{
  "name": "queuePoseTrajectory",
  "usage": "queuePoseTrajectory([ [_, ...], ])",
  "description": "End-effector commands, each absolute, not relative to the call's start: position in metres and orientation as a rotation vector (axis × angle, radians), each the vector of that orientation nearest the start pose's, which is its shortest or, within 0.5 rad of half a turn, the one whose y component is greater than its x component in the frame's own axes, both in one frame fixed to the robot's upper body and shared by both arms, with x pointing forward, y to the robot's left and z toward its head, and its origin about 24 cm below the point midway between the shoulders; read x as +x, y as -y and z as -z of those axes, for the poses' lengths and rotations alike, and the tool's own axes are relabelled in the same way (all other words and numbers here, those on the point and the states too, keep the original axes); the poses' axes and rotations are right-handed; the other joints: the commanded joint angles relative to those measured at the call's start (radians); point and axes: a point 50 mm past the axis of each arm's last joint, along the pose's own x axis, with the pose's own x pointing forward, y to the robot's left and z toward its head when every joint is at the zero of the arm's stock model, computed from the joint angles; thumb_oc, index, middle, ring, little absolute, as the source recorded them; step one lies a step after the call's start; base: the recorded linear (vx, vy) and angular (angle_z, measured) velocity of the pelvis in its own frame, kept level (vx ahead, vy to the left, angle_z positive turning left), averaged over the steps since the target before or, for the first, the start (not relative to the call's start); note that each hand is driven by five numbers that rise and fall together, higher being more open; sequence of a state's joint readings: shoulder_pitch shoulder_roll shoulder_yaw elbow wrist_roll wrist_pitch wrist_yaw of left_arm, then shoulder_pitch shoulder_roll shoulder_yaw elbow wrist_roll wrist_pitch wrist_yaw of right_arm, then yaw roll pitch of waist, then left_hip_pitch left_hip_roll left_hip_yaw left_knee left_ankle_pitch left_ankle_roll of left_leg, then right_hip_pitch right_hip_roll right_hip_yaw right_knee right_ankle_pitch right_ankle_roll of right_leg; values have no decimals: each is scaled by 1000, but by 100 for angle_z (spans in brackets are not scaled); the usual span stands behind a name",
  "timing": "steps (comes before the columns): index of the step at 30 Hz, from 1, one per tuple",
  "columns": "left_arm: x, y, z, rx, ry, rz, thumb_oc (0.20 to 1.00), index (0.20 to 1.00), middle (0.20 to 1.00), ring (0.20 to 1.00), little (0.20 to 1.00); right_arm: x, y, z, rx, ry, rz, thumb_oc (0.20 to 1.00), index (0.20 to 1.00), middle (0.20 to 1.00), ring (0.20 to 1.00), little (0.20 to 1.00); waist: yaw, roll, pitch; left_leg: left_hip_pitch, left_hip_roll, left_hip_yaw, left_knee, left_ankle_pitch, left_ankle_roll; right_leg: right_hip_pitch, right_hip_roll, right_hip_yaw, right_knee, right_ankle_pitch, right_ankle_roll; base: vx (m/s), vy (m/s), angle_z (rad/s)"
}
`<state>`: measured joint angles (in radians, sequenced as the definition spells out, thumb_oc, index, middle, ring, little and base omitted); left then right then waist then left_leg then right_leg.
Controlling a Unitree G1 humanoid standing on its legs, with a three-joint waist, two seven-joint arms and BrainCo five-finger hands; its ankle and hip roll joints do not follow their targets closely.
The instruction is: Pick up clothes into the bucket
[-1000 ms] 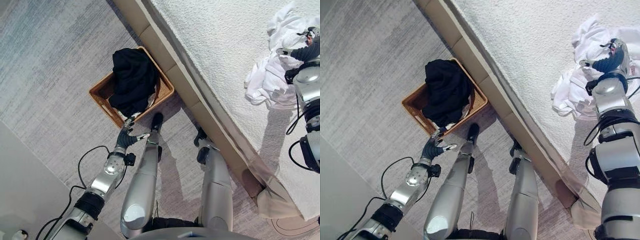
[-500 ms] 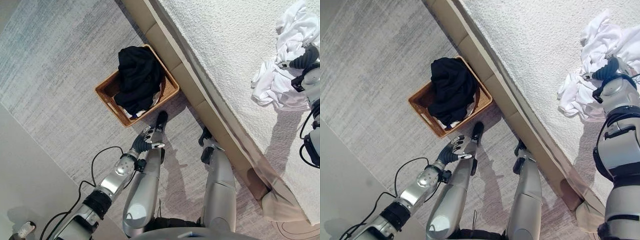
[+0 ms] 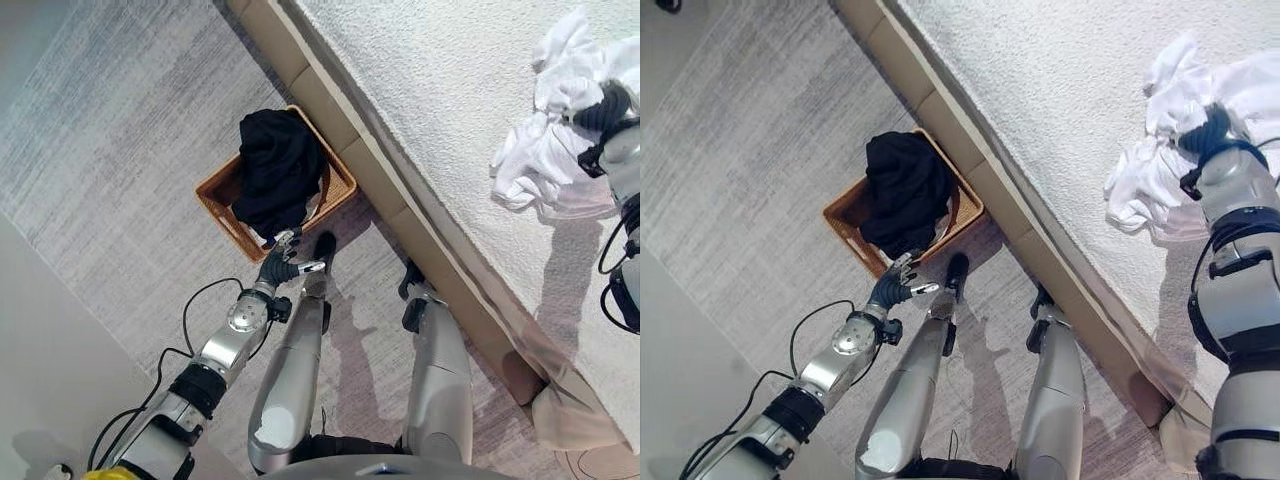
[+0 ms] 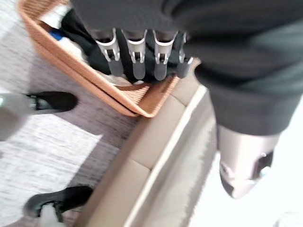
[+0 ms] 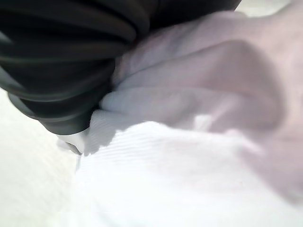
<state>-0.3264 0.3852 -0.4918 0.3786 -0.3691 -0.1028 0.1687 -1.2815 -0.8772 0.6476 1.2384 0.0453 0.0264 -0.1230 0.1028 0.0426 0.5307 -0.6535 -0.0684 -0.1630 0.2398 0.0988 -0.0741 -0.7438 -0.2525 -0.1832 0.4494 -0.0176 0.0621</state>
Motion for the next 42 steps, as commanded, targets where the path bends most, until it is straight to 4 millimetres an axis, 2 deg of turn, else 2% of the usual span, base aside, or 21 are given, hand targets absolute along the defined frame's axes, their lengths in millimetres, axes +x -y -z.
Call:
queuePoseTrajectory([
  [1,294,-141,-33,154,-39,188,1000,1000,1000,1000,1000,370,341,-317,-1019,148,613,200,200,200,200,200,-45,-23,-11,29,11,29,31,-53,8,120,27,6,-22,-44,45,15,42,-11],
  [4,296,-151,-41,185,-3,166,1000,1000,1000,1000,1000,369,323,-336,-1036,275,585,200,200,200,200,200,-60,-56,-11,110,21,46,34,-73,7,207,38,11,-58,-36,50,19,49,-22],
  [7,300,-162,-54,239,47,144,1000,1000,1000,1000,1000,368,307,-344,-1048,373,540,200,200,200,200,200,-74,-88,-11,209,34,62,30,-92,5,310,52,17,-101,-23,58,48,26,-25],
  [9,303,-168,-65,282,92,141,1000,1000,1000,1000,1000,367,297,-346,-1040,427,496,200,200,200,200,200,-87,-105,-36,244,42,76,33,-107,5,353,62,26,-127,-17,63,72,34,-29],
  [11,305,-171,-73,303,124,141,1000,1000,1000,1000,1000,366,290,-340,-1043,449,449,200,200,200,200,200,-95,-121,-71,291,48,87,29,-118,6,402,72,32,-155,-9,67,134,54,-27],
  [12,307,-171,-80,306,146,147,1000,1000,1000,1000,1000,366,283,-335,-1052,469,399,200,200,200,200,200,-105,-133,-102,337,56,102,32,-140,9,450,81,45,-174,-14,70,123,43,-27],
  [15,307,-171,-87,313,172,155,1000,1000,1000,1000,1000,362,274,-334,-1064,497,335,200,200,200,200,200,-115,-142,-135,374,60,114,21,-146,11,483,88,51,-199,-8,73,112,32,-39],
  [16,309,-168,-90,314,186,173,1000,1000,1000,1000,1000,359,267,-331,-1031,519,272,200,200,200,200,200,-127,-144,-169,408,65,124,8,-152,11,512,90,56,-220,-7,77,97,34,-36],
  [17,309,-168,-90,315,186,174,1000,1000,1000,1000,1000,359,267,-331,-1031,517,272,200,200,200,200,200,-125,-145,-167,411,65,124,7,-152,11,515,91,56,-222,-6,77,135,38,-25],
  [18,312,-161,-99,335,218,212,1000,1000,1000,1000,1000,355,258,-334,-1011,547,207,200,200,200,200,200,-135,-144,-201,441,68,137,-10,-157,10,543,96,61,-243,-5,80,69,17,-14],
  [23,321,-147,-121,380,287,282,1000,1000,1000,1000,1000,349,239,-334,-978,587,83,200,200,200,200,200,-151,-138,-252,490,67,149,-29,-166,12,587,97,68,-255,-10,81,93,22,-14],
  [24,326,-140,-132,398,323,305,1000,1000,1000,1000,1000,347,227,-333,-956,607,8,200,200,200,200,200,-161,-135,-280,510,69,155,-34,-172,12,602,96,72,-254,-14,83,69,7,-4],
  [25,327,-139,-132,398,323,306,1000,1000,1000,1000,1000,347,227,-333,-956,606,9,200,200,200,200,200,-160,-135,-279,512,69,155,-35,-172,12,603,96,72,-254,-15,83,111,2,-8],
  [26,333,-129,-144,421,358,331,1000,1000,1000,1000,1000,345,212,-332,-928,627,-73,200,200,200,200,200,-167,-133,-303,529,71,160,-40,-177,12,618,96,74,-255,-20,83,45,-6,-14],
  [27,333,-128,-145,421,359,332,1000,1000,1000,1000,1000,344,212,-332,-928,627,-72,200,200,200,200,200,-166,-132,-301,531,71,160,-41,-177,12,620,96,73,-256,-21,83,95,-10,-11],
  [28,338,-121,-151,425,373,348,1000,1000,1000,1000,1000,342,201,-330,-905,635,-135,200,200,200,200,200,-174,-129,-322,545,70,163,-45,-180,13,632,95,75,-255,-26,83,54,-4,-7],
  [29,338,-120,-151,424,374,350,1000,1000,1000,1000,1000,342,202,-330,-905,634,-134,200,200,200,200,200,-173,-129,-320,548,70,162,-46,-180,13,634,95,75,-255,-27,83,100,-11,0],
  [30,343,-111,-156,408,374,366,1000,1000,1000,1000,1000,340,190,-326,-882,638,-204,200,200,200,200,200,-179,-124,-337,564,71,165,-51,-184,14,647,94,76,-256,-30,82,48,-7,-1],
  [34,348,-103,-157,396,363,384,1000,1000,1000,1000,1000,338,179,-323,-861,643,-268,200,200,200,200,200,-185,-119,-355,579,73,168,-61,-185,15,659,93,76,-260,-32,82,56,-8,1],
  [37,351,-81,-162,366,357,458,1000,1000,1000,1000,1000,336,161,-317,-826,645,-370,200,200,200,200,200,-196,-111,-379,596,73,171,-72,-184,15,676,93,73,-270,-33,83,53,-12,-4],
  [42,353,-50,-152,274,274,539,1000,1000,1000,1000,1000,334,132,-313,-799,659,-486,200,200,200,200,200,-205,-105,-399,608,75,169,-87,-177,14,688,93,71,-277,-32,83,11,-5,-2],
])
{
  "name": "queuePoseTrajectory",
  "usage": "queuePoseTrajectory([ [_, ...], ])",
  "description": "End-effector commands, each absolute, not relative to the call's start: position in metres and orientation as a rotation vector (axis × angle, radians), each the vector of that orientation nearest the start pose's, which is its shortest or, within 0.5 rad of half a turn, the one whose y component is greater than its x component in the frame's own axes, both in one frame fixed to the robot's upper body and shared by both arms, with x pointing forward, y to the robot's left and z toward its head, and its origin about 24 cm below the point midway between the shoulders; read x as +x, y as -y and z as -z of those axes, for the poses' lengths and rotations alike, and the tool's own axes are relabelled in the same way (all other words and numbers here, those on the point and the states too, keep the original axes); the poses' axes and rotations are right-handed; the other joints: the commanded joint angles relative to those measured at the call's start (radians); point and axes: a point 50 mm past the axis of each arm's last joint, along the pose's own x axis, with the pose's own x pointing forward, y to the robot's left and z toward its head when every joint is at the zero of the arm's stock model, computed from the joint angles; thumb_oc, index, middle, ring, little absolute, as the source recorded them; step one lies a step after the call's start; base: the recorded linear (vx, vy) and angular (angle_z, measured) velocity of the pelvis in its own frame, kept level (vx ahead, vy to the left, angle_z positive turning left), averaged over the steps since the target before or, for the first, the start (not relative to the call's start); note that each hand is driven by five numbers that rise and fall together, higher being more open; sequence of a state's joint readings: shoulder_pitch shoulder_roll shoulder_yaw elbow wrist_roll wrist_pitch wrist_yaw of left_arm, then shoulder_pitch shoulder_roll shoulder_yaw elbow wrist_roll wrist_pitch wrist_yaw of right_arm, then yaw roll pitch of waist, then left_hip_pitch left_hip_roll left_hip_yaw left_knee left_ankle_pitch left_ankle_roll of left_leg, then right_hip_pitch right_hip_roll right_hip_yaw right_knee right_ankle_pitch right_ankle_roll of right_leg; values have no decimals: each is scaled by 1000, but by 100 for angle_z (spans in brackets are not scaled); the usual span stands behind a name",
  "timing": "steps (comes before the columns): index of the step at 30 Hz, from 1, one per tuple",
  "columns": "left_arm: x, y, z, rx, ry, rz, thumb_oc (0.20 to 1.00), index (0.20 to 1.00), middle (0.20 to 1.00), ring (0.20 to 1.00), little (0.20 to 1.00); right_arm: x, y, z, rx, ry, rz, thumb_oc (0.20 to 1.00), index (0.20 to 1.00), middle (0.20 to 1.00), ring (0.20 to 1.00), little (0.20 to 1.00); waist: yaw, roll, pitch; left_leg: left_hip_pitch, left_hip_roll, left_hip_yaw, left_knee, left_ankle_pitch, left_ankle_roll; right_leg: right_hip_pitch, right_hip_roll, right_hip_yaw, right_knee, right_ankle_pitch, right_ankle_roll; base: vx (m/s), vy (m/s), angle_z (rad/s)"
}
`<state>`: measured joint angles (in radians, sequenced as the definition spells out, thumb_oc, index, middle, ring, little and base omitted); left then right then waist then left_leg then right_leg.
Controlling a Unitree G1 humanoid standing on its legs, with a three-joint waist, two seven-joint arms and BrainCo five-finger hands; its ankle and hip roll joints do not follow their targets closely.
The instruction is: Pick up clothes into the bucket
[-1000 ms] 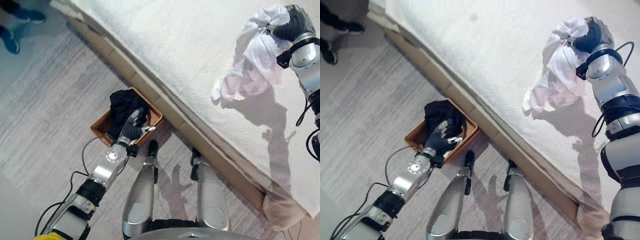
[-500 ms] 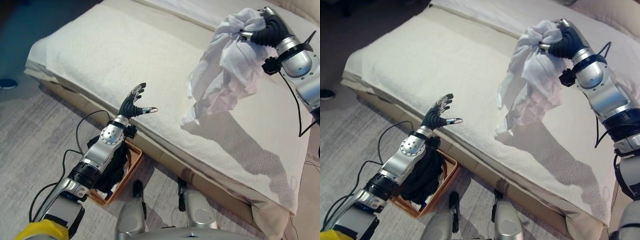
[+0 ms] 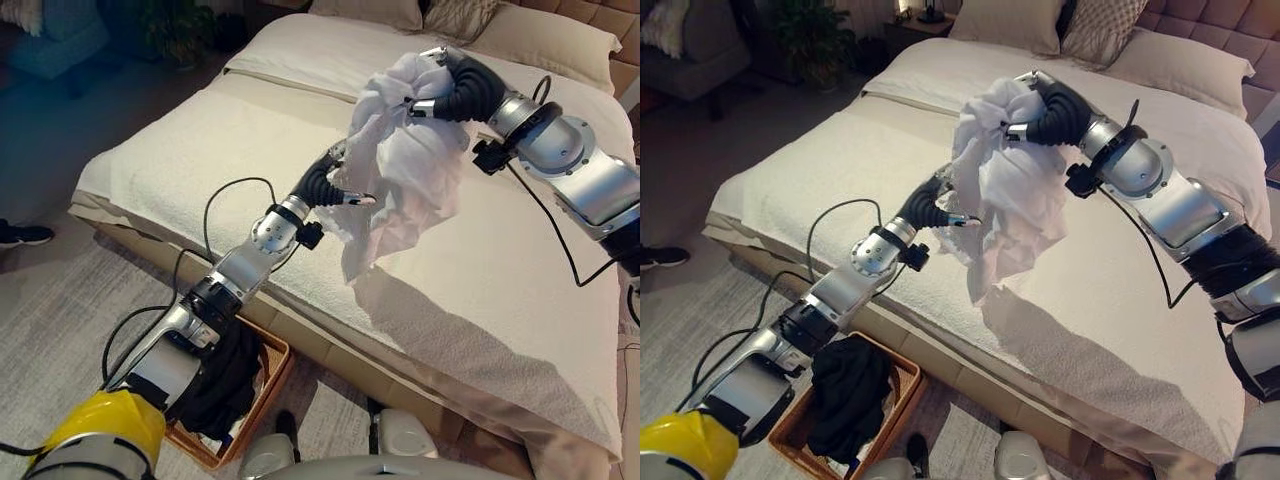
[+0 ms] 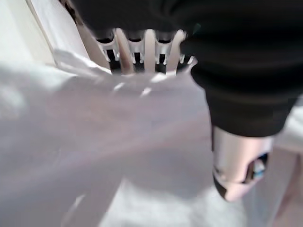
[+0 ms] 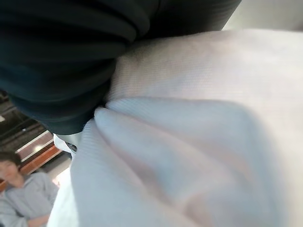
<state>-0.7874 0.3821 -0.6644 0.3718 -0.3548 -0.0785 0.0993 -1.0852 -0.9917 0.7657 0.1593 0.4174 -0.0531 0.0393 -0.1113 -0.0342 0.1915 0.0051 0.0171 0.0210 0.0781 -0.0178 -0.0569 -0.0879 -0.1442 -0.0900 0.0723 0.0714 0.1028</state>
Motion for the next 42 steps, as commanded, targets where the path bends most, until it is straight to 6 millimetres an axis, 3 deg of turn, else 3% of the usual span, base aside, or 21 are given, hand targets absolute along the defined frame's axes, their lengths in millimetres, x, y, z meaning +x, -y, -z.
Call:
queuePoseTrajectory([
  [1,353,-50,-152,273,275,539,1000,1000,1000,1000,1000,334,133,-313,-799,659,-486,200,200,200,200,200,9,-28,-60,-50,-10,-15,75,-61,-3,32,-15,-23,99,-121,43,0,0,0],
  [9,339,-8,-139,124,119,790,1000,1000,1000,1000,1000,325,108,-317,-747,722,-571,200,200,200,200,200,-8,-17,-77,-45,-12,-19,70,-56,-5,45,-18,-29,92,-121,45,0,0,0],
  [15,323,-6,-130,33,-33,979,1000,1000,1000,1000,1000,330,101,-313,-741,701,-598,200,200,200,200,200,-14,-12,-91,-35,-11,-19,66,-57,-9,55,-18,-27,83,-118,47,0,0,0],
  [17,321,-6,-128,8,-57,996,564,564,564,564,564,332,99,-310,-736,691,-601,200,200,200,200,200,-13,-14,-93,-33,-10,-19,64,-56,-9,58,-19,-29,83,-117,47,0,0,0],
  [18,323,-10,-125,-24,-66,964,200,200,200,200,200,334,101,-309,-729,689,-590,200,200,200,200,200,-11,-14,-94,-32,-12,-21,62,-55,-9,60,-20,-30,82,-117,46,0,0,0],
  [29,330,-29,-111,-172,-80,808,200,200,200,200,200,332,117,-305,-669,711,-503,200,200,200,200,200,1,-20,-88,-37,-16,-30,69,-58,-4,61,-23,-33,87,-120,43,-1,1,2],
  [30,333,-43,-110,-197,-73,755,200,200,200,200,200,333,126,-303,-647,709,-469,256,256,256,256,256,4,-19,-87,-37,-16,-31,69,-59,-3,59,-23,-33,87,-119,42,0,0,0],
  [33,333,-56,-108,-210,-65,716,200,200,200,200,200,332,135,-299,-626,702,-438,297,297,297,297,297,8,-19,-87,-36,-16,-32,67,-60,-2,60,-24,-35,84,-119,42,0,0,0],
  [34,332,-67,-107,-221,-62,690,200,200,200,200,200,330,142,-296,-609,700,-420,363,363,363,363,363,11,-19,-88,-37,-17,-31,68,-61,-2,61,-24,-35,82,-120,42,0,0,0],
  [35,331,-89,-106,-212,-37,631,200,200,200,200,200,327,156,-289,-583,692,-367,846,846,846,846,846,17,-15,-85,-40,-18,-31,69,-62,0,62,-24,-37,79,-120,42,0,0,0],
  [36,330,-89,-105,-210,-39,631,200,200,200,200,200,327,157,-289,-582,691,-366,1000,1000,1000,1000,1000,17,-17,-86,-40,-18,-31,69,-62,0,62,-24,-37,79,-120,42,0,0,0],
  [37,329,-98,-106,-208,-28,610,200,200,200,200,200,325,162,-286,-578,691,-346,1000,1000,1000,1000,1000,20,-16,-86,-40,-18,-31,69,-62,1,62,-24,-38,79,-121,41,0,0,0],
  [38,325,-123,-109,-196,7,551,200,200,200,200,200,322,177,-278,-543,676,-293,1000,1000,1000,1000,1000,27,-12,-82,-45,-18,-32,72,-63,3,62,-24,-41,79,-121,41,0,0,0],
  [39,325,-123,-109,-195,5,551,200,200,200,200,200,322,177,-277,-541,675,-292,1000,1000,1000,1000,1000,27,-14,-83,-46,-18,-32,73,-63,3,62,-24,-41,79,-121,41,0,0,0],
  [40,319,-147,-109,-219,26,480,200,200,200,200,200,317,194,-267,-505,652,-231,1000,1000,1000,1000,1000,34,-12,-80,-48,-19,-35,74,-64,4,61,-23,-42,77,-122,41,0,0,0],
  [41,318,-147,-109,-218,24,480,200,200,200,200,200,317,194,-266,-504,651,-230,1000,1000,1000,1000,1000,34,-13,-81,-48,-19,-35,74,-65,4,61,-23,-42,77,-122,41,0,0,0],
  [42,312,-167,-109,-222,42,426,200,200,200,200,200,314,209,-256,-487,625,-169,1000,1000,1000,1000,1000,40,-11,-79,-49,-19,-37,73,-66,6,62,-23,-45,73,-123,40,0,0,0],
])
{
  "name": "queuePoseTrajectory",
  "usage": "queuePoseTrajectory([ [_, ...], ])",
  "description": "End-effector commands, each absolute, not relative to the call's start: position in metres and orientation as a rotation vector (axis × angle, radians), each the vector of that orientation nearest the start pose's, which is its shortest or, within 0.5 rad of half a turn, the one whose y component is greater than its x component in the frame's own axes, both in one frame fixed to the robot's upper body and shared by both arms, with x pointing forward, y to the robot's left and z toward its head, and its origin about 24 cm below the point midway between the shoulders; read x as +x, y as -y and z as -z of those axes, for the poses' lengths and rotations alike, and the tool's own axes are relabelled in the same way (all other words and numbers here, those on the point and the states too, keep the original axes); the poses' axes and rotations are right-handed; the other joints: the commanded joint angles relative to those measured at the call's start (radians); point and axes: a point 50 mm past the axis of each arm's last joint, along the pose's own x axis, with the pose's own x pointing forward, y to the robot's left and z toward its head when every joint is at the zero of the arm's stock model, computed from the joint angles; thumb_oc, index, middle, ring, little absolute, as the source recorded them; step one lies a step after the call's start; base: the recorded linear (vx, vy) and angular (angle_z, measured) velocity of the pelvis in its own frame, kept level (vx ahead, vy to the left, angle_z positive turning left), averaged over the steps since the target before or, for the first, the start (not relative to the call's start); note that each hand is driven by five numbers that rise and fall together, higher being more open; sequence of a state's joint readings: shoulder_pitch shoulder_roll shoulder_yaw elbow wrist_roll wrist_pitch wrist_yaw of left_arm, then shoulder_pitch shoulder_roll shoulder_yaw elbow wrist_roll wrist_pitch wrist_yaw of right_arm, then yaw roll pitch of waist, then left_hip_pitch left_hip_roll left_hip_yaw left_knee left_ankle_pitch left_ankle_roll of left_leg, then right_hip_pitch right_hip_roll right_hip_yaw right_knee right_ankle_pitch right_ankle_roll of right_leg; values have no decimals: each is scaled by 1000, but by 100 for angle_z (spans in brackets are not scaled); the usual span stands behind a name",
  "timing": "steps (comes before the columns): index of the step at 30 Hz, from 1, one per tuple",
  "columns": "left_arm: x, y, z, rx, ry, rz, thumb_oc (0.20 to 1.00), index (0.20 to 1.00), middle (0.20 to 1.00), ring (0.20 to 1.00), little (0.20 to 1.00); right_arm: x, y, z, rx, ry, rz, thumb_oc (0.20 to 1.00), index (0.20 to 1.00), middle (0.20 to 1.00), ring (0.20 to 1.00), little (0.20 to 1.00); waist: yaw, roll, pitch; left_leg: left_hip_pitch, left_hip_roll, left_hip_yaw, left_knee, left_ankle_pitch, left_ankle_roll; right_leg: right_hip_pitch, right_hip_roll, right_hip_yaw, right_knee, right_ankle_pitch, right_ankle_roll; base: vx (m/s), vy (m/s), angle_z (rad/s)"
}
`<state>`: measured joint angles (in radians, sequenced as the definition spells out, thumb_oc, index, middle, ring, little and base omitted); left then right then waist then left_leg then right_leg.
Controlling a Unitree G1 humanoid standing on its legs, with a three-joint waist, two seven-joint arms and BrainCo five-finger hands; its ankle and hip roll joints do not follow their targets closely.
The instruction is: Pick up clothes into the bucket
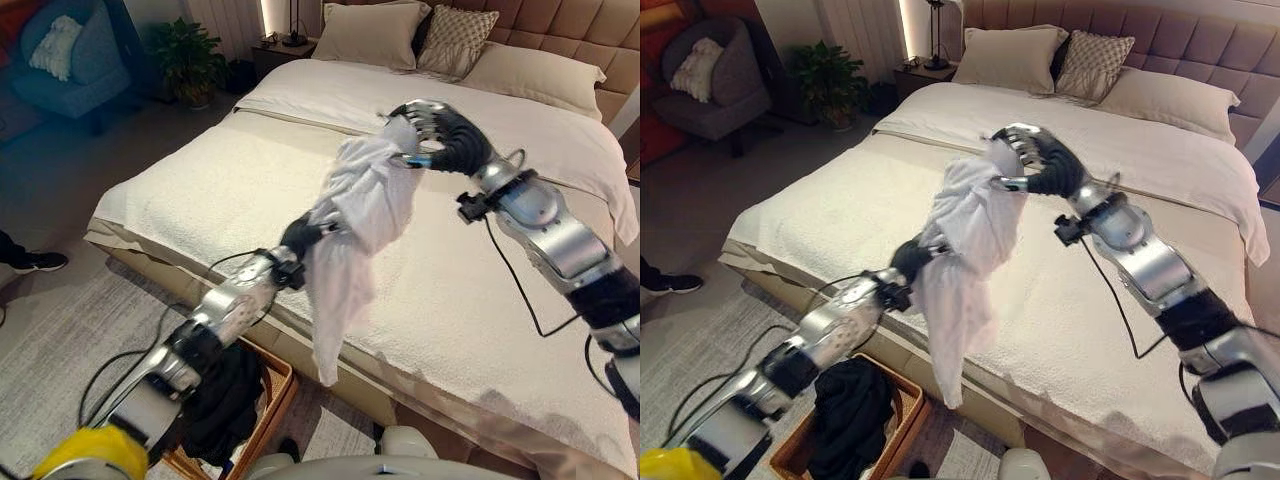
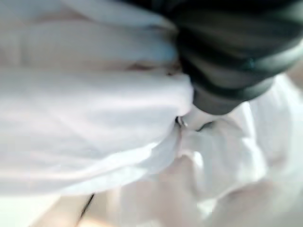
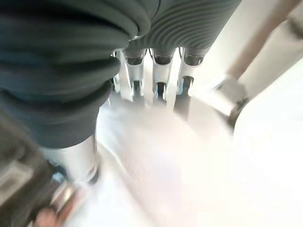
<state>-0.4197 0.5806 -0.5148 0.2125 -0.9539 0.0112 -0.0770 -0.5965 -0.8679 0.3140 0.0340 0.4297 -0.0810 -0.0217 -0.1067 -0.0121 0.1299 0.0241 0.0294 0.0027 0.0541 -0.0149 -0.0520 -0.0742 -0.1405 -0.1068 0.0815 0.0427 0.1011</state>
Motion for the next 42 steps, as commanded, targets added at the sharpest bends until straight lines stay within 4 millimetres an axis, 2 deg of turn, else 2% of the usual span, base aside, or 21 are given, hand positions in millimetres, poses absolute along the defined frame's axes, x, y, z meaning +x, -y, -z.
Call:
queuePoseTrajectory([
  [1,312,-167,-109,-221,41,426,200,200,200,200,200,313,209,-256,-486,624,-169,1000,1000,1000,1000,1000,36,-34,-19,-68,-31,-19,98,-69,1,48,-26,-28,64,-94,42,0,0,0],
  [2,305,-187,-114,-220,85,362,200,200,200,200,200,311,234,-239,-439,573,-55,1000,1000,1000,1000,1000,40,-31,-15,-72,-32,-22,99,-70,2,47,-27,-31,62,-94,42,6,1,4],
  [3,304,-187,-114,-218,83,362,200,200,200,200,200,310,234,-239,-438,571,-54,1000,1000,1000,1000,1000,41,-32,-16,-72,-32,-22,99,-70,2,47,-27,-31,62,-95,42,3,4,6],
  [5,297,-201,-120,-193,131,312,200,200,200,200,200,306,249,-215,-360,510,22,1000,1000,1000,1000,1000,44,-31,-11,-81,-34,-26,102,-71,3,43,-27,-33,63,-96,42,-11,6,6],
  [6,289,-216,-130,-128,204,245,200,200,200,200,200,298,271,-176,-245,406,141,1000,1000,1000,1000,1000,47,-25,1,-89,-36,-31,105,-71,6,37,-27,-36,68,-98,41,0,0,0],
  [7,288,-216,-130,-125,201,245,200,200,200,200,200,298,271,-175,-243,404,141,1000,1000,1000,1000,1000,47,-27,-1,-90,-36,-31,106,-72,6,36,-28,-37,69,-99,41,-30,10,1],
  [9,282,-227,-137,-73,260,181,200,200,200,200,200,289,281,-142,-178,312,217,1000,1000,1000,1000,1000,48,-24,10,-103,-40,-35,111,-72,9,24,-29,-37,76,-101,40,-46,15,11],
  [11,271,-244,-154,35,364,82,200,200,200,200,200,270,294,-89,-130,136,312,1000,1000,1000,1000,1000,50,-17,31,-122,-45,-40,122,-72,11,3,-31,-36,92,-105,37,-76,27,9],
  [14,256,-259,-174,111,480,-23,200,200,200,200,200,243,305,-27,-150,-108,410,1000,1000,1000,1000,1000,49,-9,57,-145,-50,-41,127,-68,13,-22,-32,-35,106,-103,34,-60,25,6],
  [16,247,-266,-184,136,542,-67,200,200,200,200,200,222,306,6,-185,-256,426,1000,1000,1000,1000,1000,46,-3,77,-159,-50,-42,132,-65,12,-40,-33,-36,113,-101,33,-77,29,8],
  [17,241,-269,-186,127,564,-92,200,200,200,200,200,207,302,30,-199,-366,412,1000,1000,1000,1000,1000,43,-1,94,-176,-49,-41,141,-63,13,-58,-35,-32,122,-98,33,-96,28,5],
  [19,237,-273,-187,136,577,-116,200,200,200,200,200,190,300,53,-227,-480,394,1000,1000,1000,1000,1000,40,0,114,-192,-49,-38,152,-63,13,-75,-37,-31,129,-95,35,-50,14,1],
  [20,236,-273,-187,137,577,-117,200,200,200,200,200,190,300,53,-227,-480,393,1000,1000,1000,1000,1000,39,0,113,-193,-49,-37,154,-64,13,-76,-37,-31,130,-95,35,-44,19,1],
  [21,235,-275,-183,133,566,-131,200,200,200,200,200,180,299,65,-252,-545,381,1000,1000,1000,1000,1000,38,0,130,-205,-49,-37,164,-63,13,-88,-38,-25,136,-93,35,-68,23,0],
  [25,232,-276,-167,142,498,-146,200,200,200,200,200,164,298,83,-328,-671,330,1000,1000,1000,1000,1000,40,-1,168,-235,-49,-33,184,-61,14,-116,-41,-16,147,-87,36,-55,29,-5],
  [26,235,-275,-154,143,441,-154,200,200,200,200,200,158,299,91,-340,-723,325,1000,1000,1000,1000,1000,38,-3,190,-246,-50,-32,190,-59,15,-129,-42,-13,154,-85,36,-30,26,0],
  [30,237,-278,-139,239,370,-194,200,200,200,200,200,159,299,92,-367,-729,316,1000,1000,1000,1000,1000,37,-6,223,-282,-51,-31,215,-61,17,-165,-48,-2,180,-85,36,-58,19,0],
  [36,245,-289,-97,409,215,-345,200,200,200,200,200,180,292,81,-411,-645,282,1000,1000,1000,1000,1000,31,-3,309,-379,-58,-17,280,-63,29,-275,-58,28,246,-86,28,-93,41,-7],
  [39,259,-288,-75,427,136,-422,200,200,200,200,200,199,280,73,-445,-574,240,1000,1000,1000,1000,1000,27,-7,359,-440,-58,-10,311,-57,31,-341,-54,36,285,-90,22,-119,24,-6],
  [42,274,-286,-57,472,44,-464,200,200,200,200,200,209,270,71,-446,-534,238,1000,1000,1000,1000,1000,16,-19,390,-475,-56,-17,306,-35,25,-373,-53,25,285,-83,20,-84,-7,2],
])
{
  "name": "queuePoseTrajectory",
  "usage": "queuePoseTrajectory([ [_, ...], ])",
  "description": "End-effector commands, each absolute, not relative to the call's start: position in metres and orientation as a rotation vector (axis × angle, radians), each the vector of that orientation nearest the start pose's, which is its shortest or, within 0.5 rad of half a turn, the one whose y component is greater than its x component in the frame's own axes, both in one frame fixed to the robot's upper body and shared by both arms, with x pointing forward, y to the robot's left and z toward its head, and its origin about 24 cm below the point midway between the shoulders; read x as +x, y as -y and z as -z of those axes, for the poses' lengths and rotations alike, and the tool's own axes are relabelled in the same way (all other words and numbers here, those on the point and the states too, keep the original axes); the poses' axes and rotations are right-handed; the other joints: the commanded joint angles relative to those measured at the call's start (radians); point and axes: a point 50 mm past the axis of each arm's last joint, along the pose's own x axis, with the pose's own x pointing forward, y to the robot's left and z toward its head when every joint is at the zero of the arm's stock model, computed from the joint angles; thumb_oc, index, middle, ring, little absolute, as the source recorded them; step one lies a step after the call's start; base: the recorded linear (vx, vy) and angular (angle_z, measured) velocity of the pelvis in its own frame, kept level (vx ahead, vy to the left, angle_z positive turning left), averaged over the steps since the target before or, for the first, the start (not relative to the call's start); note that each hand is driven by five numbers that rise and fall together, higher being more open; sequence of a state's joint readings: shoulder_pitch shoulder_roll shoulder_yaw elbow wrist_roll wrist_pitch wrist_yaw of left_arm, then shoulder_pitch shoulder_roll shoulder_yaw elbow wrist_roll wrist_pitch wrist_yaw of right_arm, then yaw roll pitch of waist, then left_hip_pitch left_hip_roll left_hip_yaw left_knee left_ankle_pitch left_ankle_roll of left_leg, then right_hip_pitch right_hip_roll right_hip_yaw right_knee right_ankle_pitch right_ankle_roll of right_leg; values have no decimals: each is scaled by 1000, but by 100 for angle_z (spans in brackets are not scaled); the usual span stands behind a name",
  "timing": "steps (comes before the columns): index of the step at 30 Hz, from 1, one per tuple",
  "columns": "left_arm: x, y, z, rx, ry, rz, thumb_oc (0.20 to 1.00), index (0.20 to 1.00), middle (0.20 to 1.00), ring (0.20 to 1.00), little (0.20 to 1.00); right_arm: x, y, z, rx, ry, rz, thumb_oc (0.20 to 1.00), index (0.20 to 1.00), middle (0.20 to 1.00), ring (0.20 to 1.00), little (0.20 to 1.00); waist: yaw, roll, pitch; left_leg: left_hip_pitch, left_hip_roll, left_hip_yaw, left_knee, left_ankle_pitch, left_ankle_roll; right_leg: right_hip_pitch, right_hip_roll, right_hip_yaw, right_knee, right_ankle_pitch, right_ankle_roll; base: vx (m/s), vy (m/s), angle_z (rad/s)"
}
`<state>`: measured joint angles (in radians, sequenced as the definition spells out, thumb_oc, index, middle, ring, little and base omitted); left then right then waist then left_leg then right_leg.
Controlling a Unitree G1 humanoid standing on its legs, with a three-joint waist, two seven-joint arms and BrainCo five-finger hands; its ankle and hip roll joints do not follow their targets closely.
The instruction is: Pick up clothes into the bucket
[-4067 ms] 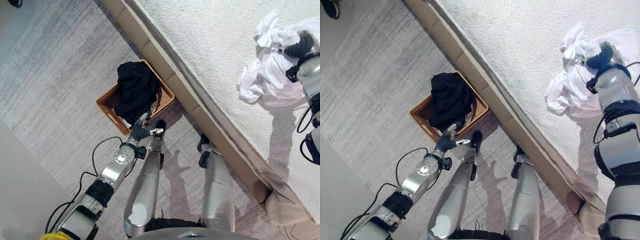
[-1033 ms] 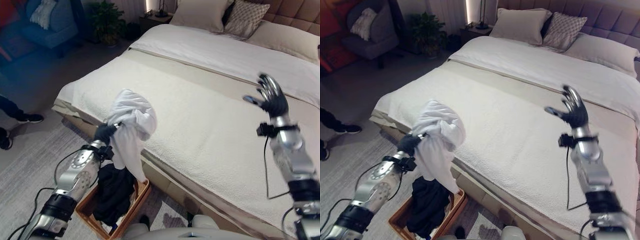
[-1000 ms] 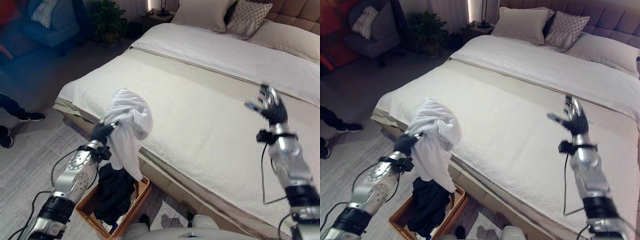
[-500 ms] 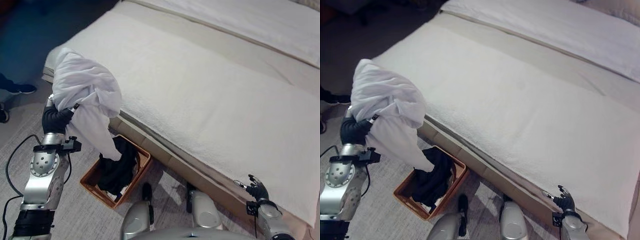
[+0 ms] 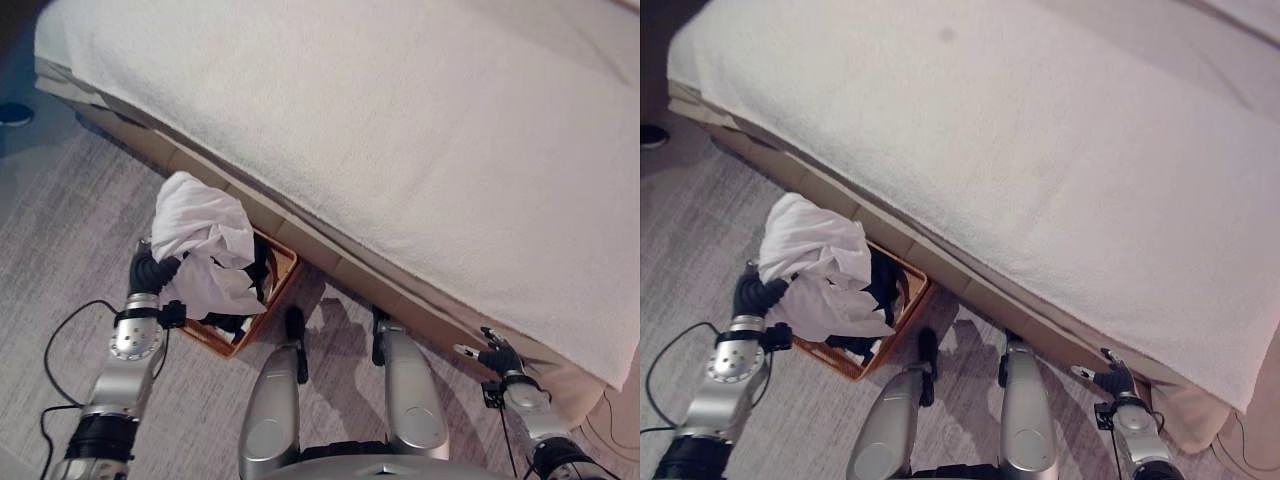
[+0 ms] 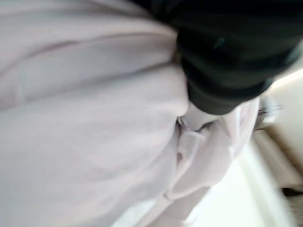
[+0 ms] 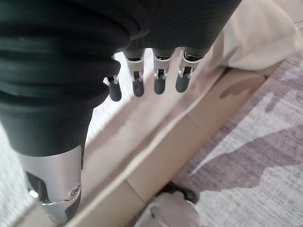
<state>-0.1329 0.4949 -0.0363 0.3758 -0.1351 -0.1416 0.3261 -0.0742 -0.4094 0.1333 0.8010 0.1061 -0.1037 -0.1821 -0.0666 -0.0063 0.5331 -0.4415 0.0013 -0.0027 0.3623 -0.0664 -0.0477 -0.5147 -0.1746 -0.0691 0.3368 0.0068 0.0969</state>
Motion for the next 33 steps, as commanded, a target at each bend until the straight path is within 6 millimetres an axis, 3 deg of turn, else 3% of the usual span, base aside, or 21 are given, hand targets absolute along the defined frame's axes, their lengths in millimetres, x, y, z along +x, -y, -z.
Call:
queuePoseTrajectory([
  [1,277,-288,-56,492,29,-473,200,200,200,200,200,211,268,69,-432,-517,244,1000,1000,1000,1000,1000,-28,-30,-13,-28,-27,-16,-3,22,19,51,-20,-17,30,-46,24,-79,-9,9],
  [3,285,-293,-57,545,12,-497,200,200,200,200,200,214,263,68,-413,-500,250,1000,1000,1000,1000,1000,-38,-41,-13,-80,-24,-21,3,31,16,0,-21,-17,41,-43,22,-77,-11,8],
  [8,298,-309,-88,709,86,-542,200,200,200,200,200,222,263,56,-408,-424,283,1000,1000,1000,1000,1000,-53,-77,-13,-260,-24,-38,104,20,19,-163,-23,-11,132,-58,18,-79,-3,5],
  [9,301,-312,-93,722,90,-549,200,200,200,200,200,224,264,54,-403,-412,290,1000,1000,1000,1000,1000,-55,-84,-13,-303,-26,-39,140,12,20,-196,-25,-9,154,-60,17,-17,-17,12],
  [10,300,-312,-99,727,116,-565,200,200,200,200,200,220,266,52,-399,-398,303,1000,1000,1000,1000,1000,-58,-94,-13,-375,-29,-53,229,-47,19,-257,-26,-1,229,-102,19,13,-14,9],
  [13,300,-317,-105,738,123,-584,200,200,200,200,200,220,270,50,-393,-392,316,1000,1000,1000,1000,1000,-59,-96,-13,-459,-30,-57,314,-77,23,-337,-25,9,303,-121,15,-16,31,1],
  [14,302,-324,-111,753,122,-613,200,200,200,200,200,223,272,46,-384,-373,326,1000,1000,1000,1000,1000,-62,-102,-13,-540,-28,-60,382,-97,28,-414,-25,21,368,-136,9,0,0,0],
  [22,307,-338,-128,791,127,-685,200,200,200,200,200,224,267,47,-377,-372,320,1000,1000,1000,1000,1000,-57,-104,-13,-673,-21,-61,478,-126,34,-551,-27,25,458,-168,4,4,19,-4],
  [23,308,-340,-128,795,111,-704,693,693,693,693,693,225,264,48,-382,-379,311,1000,1000,1000,1000,1000,-56,-102,-13,-675,-23,-60,473,-127,35,-557,-28,23,458,-171,2,0,0,0],
  [24,308,-340,-128,795,111,-704,1000,1000,1000,1000,1000,225,264,48,-382,-379,311,1000,1000,1000,1000,1000,-56,-102,-13,-675,-23,-60,473,-127,35,-557,-28,23,458,-171,2,0,0,0],
  [33,300,-351,-114,857,8,-704,1000,1000,1000,1000,1000,235,260,45,-377,-375,295,1000,1000,1000,1000,1000,-48,-85,-13,-603,-28,-56,397,-108,35,-496,-25,16,384,-157,4,-4,-1,0],
])
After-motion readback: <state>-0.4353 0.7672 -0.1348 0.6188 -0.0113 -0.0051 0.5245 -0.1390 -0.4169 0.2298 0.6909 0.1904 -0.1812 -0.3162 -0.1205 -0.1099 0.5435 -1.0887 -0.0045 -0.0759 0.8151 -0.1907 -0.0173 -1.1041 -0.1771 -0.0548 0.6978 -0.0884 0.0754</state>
